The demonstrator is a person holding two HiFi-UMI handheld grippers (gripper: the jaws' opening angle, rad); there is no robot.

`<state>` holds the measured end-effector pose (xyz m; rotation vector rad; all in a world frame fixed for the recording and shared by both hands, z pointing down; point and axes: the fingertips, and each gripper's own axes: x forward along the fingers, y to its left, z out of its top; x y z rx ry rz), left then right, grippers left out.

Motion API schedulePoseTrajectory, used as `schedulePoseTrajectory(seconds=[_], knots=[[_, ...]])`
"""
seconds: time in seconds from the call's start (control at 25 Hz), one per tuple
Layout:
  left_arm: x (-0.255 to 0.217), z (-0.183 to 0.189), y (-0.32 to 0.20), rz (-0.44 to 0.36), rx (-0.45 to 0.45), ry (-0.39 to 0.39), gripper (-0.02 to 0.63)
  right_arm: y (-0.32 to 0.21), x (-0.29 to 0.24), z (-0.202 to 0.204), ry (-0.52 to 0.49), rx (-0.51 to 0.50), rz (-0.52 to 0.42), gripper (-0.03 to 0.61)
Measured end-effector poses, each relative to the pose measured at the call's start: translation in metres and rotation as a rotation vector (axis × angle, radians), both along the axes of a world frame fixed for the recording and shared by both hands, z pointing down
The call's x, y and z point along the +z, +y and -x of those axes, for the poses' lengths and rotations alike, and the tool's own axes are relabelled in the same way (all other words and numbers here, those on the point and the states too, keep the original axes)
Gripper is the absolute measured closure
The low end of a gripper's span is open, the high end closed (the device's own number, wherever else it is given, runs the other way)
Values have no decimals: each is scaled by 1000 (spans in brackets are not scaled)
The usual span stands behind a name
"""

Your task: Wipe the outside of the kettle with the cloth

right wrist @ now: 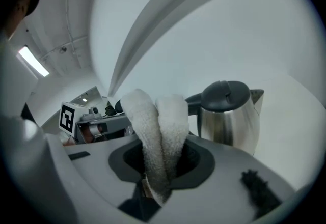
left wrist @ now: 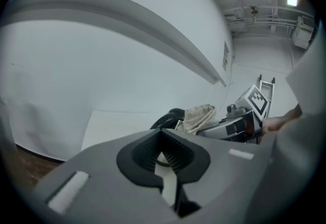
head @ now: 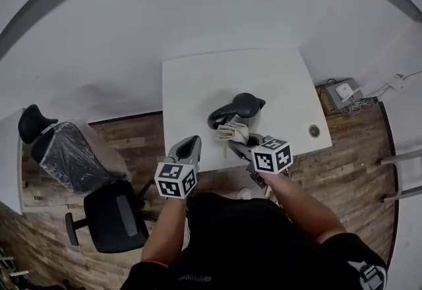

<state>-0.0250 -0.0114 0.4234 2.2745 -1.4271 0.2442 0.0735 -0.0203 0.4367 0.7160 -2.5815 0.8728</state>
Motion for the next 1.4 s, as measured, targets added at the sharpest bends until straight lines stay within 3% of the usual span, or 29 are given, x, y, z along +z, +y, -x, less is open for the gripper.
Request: schedulePoseTrajectory(seconds=[0.24, 0.36, 0.52, 0.84, 1.04, 1.16, 1.4], knots=[[-9, -31, 53, 4, -20, 13, 609, 33, -8, -19, -134, -39, 36, 482], [-15, -38, 82, 11, -8, -7, 609, 47, -7, -33, -171, -7, 105, 482], [-21, -42, 109, 1, 20, -11, 609, 71, -11, -50, -299, 47, 213, 482], [-32, -38, 172, 3, 122, 21, 609, 149, -50, -41, -377, 37, 102, 483], [-25, -42, 209, 20, 186, 52, 609, 200, -57, -43, -422, 106, 80, 482], [-21, -46, 222, 25, 208, 81, 609, 224, -50, -52, -398, 163, 94, 482], [-27, -62, 236, 42, 239, 120, 609, 259, -36, -75, -162, 190, 80, 482]])
